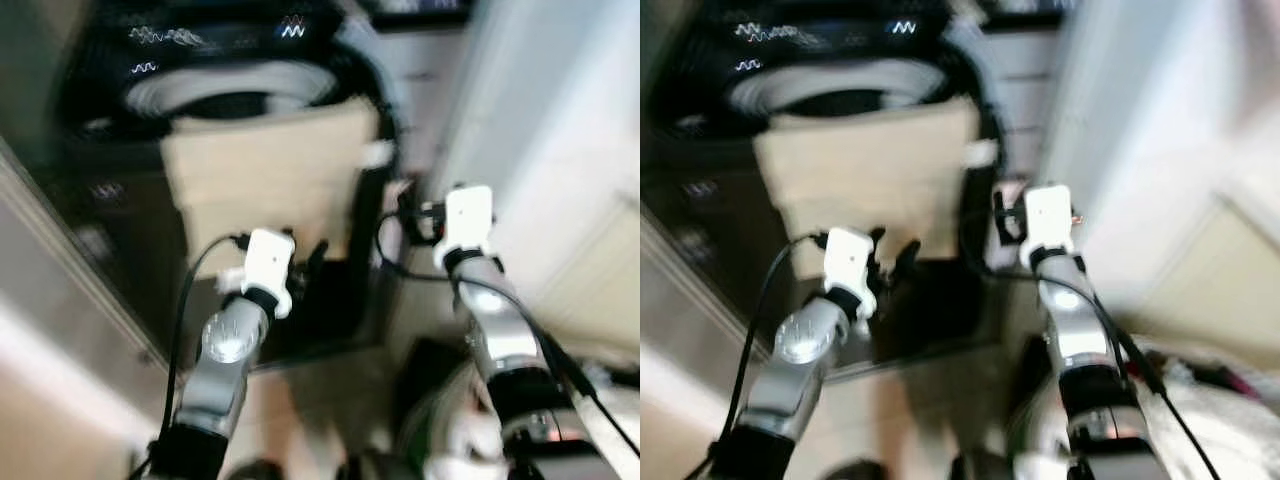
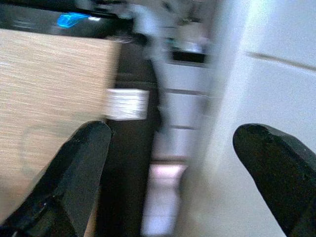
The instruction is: Clothes washing
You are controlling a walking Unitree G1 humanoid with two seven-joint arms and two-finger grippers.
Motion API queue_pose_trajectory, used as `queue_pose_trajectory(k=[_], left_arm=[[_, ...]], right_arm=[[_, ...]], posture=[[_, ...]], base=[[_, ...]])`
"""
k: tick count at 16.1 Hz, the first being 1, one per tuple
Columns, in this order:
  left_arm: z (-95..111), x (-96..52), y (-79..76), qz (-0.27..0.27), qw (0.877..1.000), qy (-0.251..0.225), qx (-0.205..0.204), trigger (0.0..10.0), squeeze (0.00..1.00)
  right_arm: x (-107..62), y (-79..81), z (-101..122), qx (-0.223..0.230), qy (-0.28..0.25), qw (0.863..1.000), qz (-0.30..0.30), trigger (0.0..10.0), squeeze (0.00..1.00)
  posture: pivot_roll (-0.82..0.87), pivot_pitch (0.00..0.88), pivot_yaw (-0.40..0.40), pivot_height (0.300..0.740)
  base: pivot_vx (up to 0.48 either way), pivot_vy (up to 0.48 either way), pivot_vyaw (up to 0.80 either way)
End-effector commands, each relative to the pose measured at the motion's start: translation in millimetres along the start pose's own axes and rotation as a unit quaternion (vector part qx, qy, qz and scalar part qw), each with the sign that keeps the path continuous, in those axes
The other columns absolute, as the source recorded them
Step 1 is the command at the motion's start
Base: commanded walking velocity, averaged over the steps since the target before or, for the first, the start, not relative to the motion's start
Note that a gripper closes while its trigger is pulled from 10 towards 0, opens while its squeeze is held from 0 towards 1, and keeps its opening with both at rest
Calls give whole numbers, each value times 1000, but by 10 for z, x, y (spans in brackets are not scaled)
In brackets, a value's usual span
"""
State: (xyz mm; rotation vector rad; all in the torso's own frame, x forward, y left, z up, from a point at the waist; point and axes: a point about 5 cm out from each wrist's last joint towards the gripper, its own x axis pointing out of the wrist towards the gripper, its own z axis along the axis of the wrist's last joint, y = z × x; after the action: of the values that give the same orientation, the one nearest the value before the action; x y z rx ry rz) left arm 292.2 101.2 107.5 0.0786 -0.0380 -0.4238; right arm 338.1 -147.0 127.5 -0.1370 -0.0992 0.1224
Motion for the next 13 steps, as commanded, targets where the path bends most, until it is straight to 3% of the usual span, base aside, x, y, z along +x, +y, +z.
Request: queue_pose_trajectory(k=[1, 3, 6, 8, 11, 13], left_arm=[[-31, -20, 91, 13, 1000, 9, 14, 10000, 0], [-59, -31, 172, 26, 999, 15, 32, 10000, 0], [-58, -20, 167, 17, 999, 19, 25, 10000, 0], [-81, -20, 155, 5, 1000, 24, 9, 10000, 0], [-76, -9, 153, 5, 1000, 19, 22, 10000, 0], [-54, 12, 160, 9, 999, 15, 34, 10000, 0]], right_arm=[[22, 53, 33, 2, -8, 1000, 9, 10000, 35], [32, 40, 36, -3, -7, 1000, 5, 10000, 12], [58, 37, 77, -12, -19, 1000, 5, 10000, 24], [71, 53, 62, -10, -11, 1000, 6, 10000, 51], [71, 59, 59, -7, -11, 1000, 10, 10000, 59], [64, 66, 52, -6, -12, 1000, 13, 10000, 86]], posture=[[-121, 0, 1, 705], [-123, 0, 2, 705], [-121, 0, 5, 705], [-121, 0, 4, 705], [-124, 0, 4, 705], [-127, 0, 7, 705]], base=[[0, 0, -587], [0, 0, -281], [0, 0, 0], [0, 472, -247], [0, 477, -563], [0, 0, -553]])
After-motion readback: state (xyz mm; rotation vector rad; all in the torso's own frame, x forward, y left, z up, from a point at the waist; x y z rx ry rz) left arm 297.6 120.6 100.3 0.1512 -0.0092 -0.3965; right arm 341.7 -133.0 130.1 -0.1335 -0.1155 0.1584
